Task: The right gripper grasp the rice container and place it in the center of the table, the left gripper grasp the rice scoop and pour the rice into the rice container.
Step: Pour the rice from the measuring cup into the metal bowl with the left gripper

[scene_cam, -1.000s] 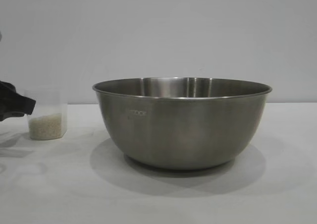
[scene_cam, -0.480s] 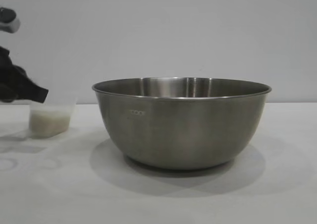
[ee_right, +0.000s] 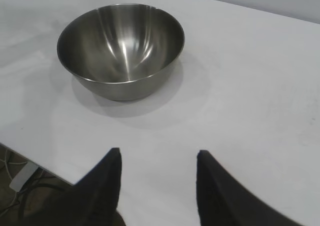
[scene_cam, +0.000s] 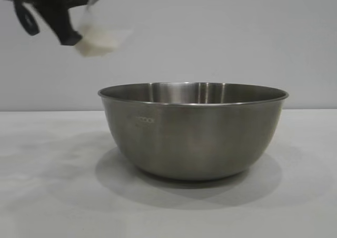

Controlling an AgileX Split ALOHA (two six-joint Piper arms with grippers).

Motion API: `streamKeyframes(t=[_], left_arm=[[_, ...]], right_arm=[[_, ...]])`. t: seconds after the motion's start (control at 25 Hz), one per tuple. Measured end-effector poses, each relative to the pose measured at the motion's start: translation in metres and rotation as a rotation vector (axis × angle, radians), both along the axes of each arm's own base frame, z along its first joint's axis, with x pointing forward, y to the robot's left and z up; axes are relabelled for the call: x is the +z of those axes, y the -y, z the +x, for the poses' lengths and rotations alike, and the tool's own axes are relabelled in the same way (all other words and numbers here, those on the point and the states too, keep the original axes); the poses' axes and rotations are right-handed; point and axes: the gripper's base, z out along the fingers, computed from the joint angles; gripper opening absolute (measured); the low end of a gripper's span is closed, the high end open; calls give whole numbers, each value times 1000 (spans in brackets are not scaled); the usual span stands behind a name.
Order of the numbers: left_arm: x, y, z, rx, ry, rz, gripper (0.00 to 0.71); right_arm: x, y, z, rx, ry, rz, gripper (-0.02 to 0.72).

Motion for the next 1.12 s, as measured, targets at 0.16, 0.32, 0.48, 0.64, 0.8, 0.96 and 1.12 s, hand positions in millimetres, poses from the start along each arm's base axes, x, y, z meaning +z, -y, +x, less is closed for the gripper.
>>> streamKeyframes(t=[0.16,0.32,0.48,0.64,0.8,0.96,1.12], left_arm=[[-2,7,-3,-90,59,136,0],[0,12,-2,-146,111,211,0],[3,16,0,-201,156,263,0],[8,20,1,-239,197,287,0],[13,24,-3,-274,230,304,0],[23,25,-8,-297,273,314,0],[33,24,-10,-297,303,309,0]], right_arm=[[0,0,0,0,0,0,298],[0,0,0,0,0,0,298],[0,0,0,0,0,0,298],[0,0,0,0,0,0,298],[0,0,0,0,0,0,298],[0,0,0,0,0,0,298],[0,0,0,0,0,0,298]])
